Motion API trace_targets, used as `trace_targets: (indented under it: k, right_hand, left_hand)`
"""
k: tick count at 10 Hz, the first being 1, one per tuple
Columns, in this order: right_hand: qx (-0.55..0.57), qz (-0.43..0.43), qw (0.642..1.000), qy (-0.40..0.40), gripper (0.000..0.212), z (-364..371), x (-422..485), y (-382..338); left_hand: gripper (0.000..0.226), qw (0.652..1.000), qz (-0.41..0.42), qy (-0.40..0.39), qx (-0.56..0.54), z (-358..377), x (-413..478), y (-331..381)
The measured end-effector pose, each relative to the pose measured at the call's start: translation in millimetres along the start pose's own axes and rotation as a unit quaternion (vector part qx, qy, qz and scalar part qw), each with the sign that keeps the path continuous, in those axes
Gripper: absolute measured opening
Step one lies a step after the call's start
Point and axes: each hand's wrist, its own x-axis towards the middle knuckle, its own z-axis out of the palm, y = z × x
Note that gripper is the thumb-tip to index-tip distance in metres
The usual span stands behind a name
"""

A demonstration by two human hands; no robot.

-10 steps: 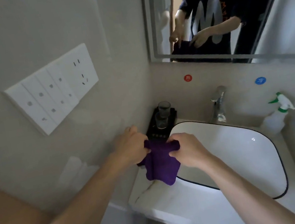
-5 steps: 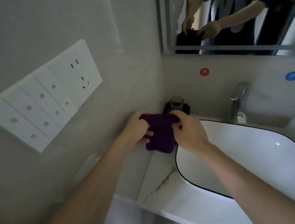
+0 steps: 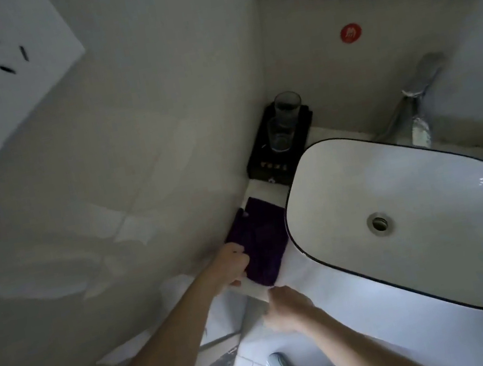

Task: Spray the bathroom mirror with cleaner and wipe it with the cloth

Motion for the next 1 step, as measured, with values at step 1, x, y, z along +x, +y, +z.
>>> trace_targets:
  k: [1]
  right_hand:
    - [-0.002,-0.011,1.000,-0.014,0.011,3.5,0.2,6.2]
  left_hand:
    - [0.022,1.000,-0.009,-0.005,0.021,-1.6,4.3,-11.2]
